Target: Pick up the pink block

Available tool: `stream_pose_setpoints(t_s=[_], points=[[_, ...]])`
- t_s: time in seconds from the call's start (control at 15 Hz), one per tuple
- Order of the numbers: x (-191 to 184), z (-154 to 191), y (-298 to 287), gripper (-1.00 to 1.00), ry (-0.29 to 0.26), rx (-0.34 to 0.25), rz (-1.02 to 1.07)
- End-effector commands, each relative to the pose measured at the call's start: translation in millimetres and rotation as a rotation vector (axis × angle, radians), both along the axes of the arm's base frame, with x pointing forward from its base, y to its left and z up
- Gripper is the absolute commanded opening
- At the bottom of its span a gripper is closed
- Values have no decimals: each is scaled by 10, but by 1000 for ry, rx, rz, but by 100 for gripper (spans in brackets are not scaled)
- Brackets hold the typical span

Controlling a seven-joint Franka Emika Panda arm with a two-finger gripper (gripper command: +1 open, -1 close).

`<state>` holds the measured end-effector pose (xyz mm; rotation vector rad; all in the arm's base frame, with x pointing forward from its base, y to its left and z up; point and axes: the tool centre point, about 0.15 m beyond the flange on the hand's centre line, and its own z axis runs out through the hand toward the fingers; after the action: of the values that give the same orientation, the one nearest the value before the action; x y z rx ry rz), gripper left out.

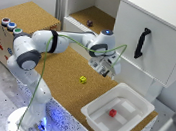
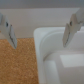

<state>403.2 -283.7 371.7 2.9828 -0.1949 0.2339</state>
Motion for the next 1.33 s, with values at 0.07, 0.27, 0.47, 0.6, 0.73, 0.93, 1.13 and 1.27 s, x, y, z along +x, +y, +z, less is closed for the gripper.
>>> stream_pose_setpoints(t_s=[0.07,0.27,0.47,0.6,0.73,0.93,1.13,1.27], points=[[104,-176,-665,100,49,165,113],[-34,-305,-851,100,72,161,173],[-215,-485,-1091,100,98,155,203],[-319,-611,-1180,100,116,156,232],[-410,-750,-1213,100,134,162,263],[-555,-1054,-1201,100,178,154,332],[-567,-1230,-1182,100,164,142,330],[-569,-1294,-1168,100,138,118,312]])
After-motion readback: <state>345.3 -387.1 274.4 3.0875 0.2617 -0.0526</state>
